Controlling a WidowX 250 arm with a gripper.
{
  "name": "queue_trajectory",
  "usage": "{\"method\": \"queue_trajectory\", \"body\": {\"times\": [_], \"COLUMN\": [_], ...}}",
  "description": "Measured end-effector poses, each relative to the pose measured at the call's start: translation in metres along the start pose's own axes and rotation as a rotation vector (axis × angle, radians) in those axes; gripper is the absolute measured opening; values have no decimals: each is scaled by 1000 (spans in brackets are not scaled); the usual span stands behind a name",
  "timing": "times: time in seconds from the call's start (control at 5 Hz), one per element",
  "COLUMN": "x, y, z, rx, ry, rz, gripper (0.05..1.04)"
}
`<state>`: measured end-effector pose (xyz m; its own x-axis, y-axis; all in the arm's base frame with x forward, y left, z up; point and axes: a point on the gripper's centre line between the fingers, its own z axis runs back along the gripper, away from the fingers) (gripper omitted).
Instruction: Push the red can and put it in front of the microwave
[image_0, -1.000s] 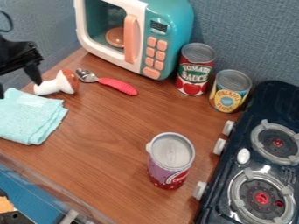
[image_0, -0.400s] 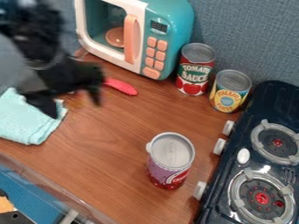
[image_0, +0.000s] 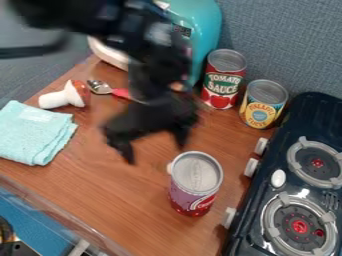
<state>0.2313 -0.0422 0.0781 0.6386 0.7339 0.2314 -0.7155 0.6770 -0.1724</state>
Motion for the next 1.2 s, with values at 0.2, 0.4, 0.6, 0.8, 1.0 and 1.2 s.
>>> {"method": "queue_trajectory", "body": {"times": [0.2,0.4,0.6,0.8,1.0,1.2], "x": [-15,-28,-37,-48,-54,-55], "y": [-18,-29,-33,-39,-44,-52], "z": [-3,-10,-19,-29,-40,-51], "rx": [30,58,61,62,68,68], "ry": [75,110,150,156,170,181], "rz": [107,142,148,93,71,52], "gripper": [1000,999,1000,999,1000,999]}}
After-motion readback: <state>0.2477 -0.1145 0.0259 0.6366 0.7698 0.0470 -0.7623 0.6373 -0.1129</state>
